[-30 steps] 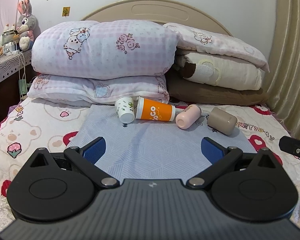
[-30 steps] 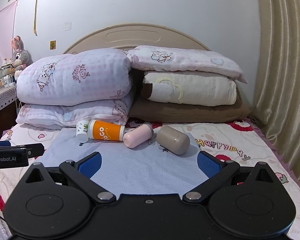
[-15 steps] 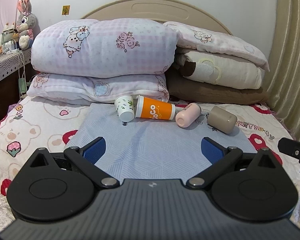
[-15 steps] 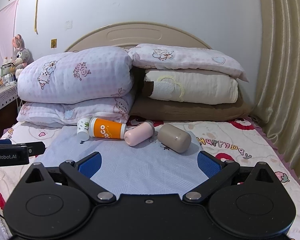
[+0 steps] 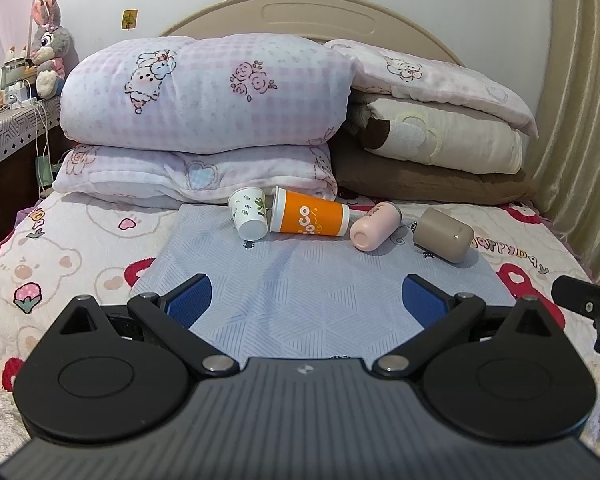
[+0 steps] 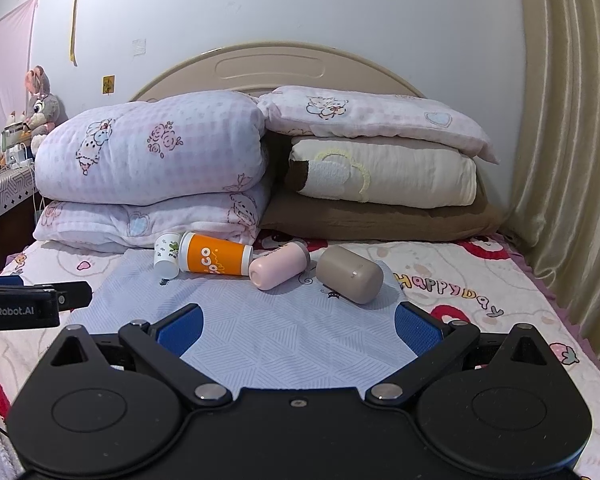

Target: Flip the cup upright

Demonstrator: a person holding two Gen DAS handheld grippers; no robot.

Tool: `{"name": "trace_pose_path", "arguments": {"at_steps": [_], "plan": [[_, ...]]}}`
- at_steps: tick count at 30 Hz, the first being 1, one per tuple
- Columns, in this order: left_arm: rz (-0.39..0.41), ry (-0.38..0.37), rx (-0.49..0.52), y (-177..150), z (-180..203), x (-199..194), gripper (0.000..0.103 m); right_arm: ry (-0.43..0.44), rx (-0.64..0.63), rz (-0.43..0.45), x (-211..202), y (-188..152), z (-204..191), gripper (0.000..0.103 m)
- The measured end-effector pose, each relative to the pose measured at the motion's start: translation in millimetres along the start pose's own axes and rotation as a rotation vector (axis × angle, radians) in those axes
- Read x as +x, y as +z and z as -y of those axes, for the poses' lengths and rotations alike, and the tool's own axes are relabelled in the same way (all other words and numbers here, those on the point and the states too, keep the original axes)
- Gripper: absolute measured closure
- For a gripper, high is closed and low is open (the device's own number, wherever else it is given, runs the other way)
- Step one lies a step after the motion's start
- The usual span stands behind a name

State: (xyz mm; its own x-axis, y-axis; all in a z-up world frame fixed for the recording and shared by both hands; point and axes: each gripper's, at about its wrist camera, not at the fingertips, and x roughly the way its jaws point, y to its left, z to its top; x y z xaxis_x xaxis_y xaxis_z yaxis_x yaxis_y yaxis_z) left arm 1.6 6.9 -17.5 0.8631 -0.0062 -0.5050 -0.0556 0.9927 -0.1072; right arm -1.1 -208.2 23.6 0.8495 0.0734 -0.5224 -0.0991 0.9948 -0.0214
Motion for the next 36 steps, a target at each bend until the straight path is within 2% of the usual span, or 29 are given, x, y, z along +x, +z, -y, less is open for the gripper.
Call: {"name": "trace_pose_path", "arguments": {"at_steps": [6,12,16,19,23,28,31,32,34,36], "plan": [[-0.01,0.005,0.007,0,2,2,0.0,0.003,-0.004,-0.012,4,-2,3,0.0],[-0.047,0.028,0.021,3,8,8,0.0,0.053,0.021,-0.037,18,-7,10,0.0],[-0.078,-0.038,0.022,12,12,14,0.0,0.123,0.005,-0.003,22,-1,20,0.0],[-0.126,-0.071,0.014,24,19,28,0.0,0.23,-0.035,0.061,25,2,35,0.0],[-0.193,-0.113,0.036,48,39,59,0.0,0.242,-0.116,0.027,46,11,53,0.0],[-0.267,-0.175,0.042,69,70,108,0.0,0.276,-0.214,-0.046,93,26,79,0.0],[-0.287,-0.184,0.02,72,86,143,0.0,0.402,-0.206,-0.059,126,27,99,0.0],[-0.301,-0.191,0.01,71,91,156,0.0,0.413,-0.193,-0.083,140,25,104,0.0],[-0.335,-0.2,-0.006,66,100,184,0.002,0.39,-0.175,-0.137,166,22,111,0.0],[-0.371,-0.217,-0.024,61,105,211,0.002,0.371,-0.199,-0.15,186,17,114,0.0]]}}
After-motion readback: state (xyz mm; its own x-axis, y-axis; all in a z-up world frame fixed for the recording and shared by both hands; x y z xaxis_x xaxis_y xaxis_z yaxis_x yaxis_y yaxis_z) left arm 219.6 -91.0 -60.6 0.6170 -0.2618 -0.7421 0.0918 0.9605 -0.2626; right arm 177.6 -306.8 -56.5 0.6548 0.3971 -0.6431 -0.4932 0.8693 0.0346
